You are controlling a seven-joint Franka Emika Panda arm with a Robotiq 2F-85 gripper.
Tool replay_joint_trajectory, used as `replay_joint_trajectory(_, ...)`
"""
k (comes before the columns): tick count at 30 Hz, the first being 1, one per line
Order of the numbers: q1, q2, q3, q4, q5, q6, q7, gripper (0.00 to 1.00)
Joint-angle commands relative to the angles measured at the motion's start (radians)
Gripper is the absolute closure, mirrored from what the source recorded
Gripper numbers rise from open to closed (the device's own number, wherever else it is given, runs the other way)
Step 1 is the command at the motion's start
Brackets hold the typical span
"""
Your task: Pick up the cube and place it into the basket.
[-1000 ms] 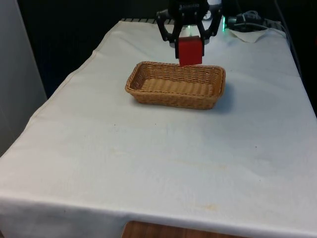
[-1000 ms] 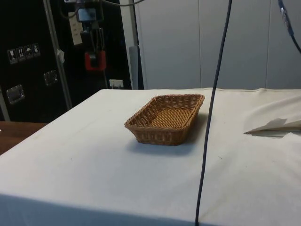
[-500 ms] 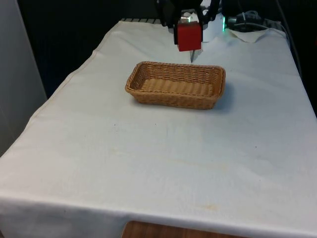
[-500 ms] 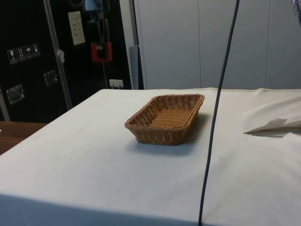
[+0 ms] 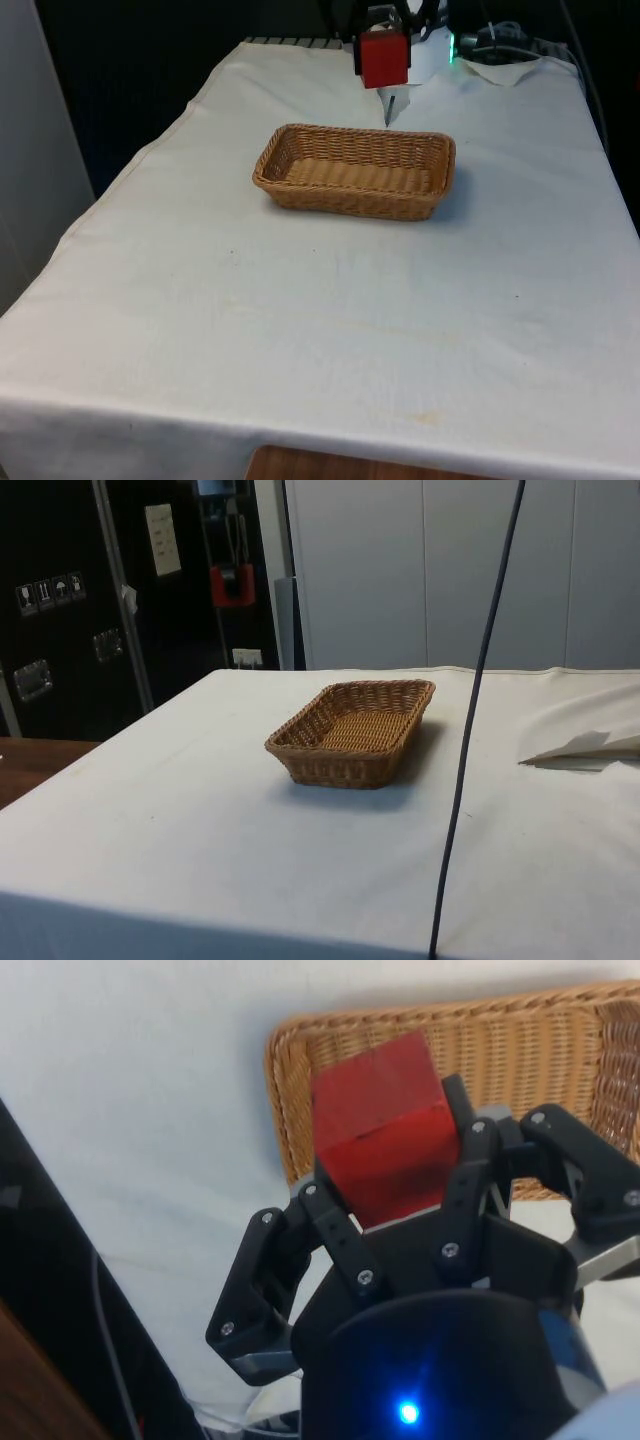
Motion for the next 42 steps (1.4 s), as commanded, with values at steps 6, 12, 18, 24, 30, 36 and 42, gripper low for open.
replay_joint_trajectory(6, 0.003, -0.033, -0.002, -0.044, -0.007, 0.011, 0.017, 1.00)
replay_joint_trajectory(12, 0.002, -0.052, -0.003, -0.074, -0.006, 0.011, 0.032, 1.00)
replay_joint_trajectory(18, -0.001, -0.078, -0.005, -0.118, -0.006, 0.016, 0.041, 1.00)
replay_joint_trajectory(24, -0.002, -0.100, -0.010, -0.153, -0.007, 0.020, 0.042, 1.00)
replay_joint_trajectory(30, -0.003, -0.128, -0.016, -0.197, -0.007, 0.026, 0.041, 1.00)
replay_joint_trajectory(36, -0.003, -0.163, -0.021, -0.251, -0.008, 0.040, 0.041, 1.00)
replay_joint_trajectory(42, -0.003, -0.194, -0.024, -0.303, -0.008, 0.058, 0.043, 1.00)
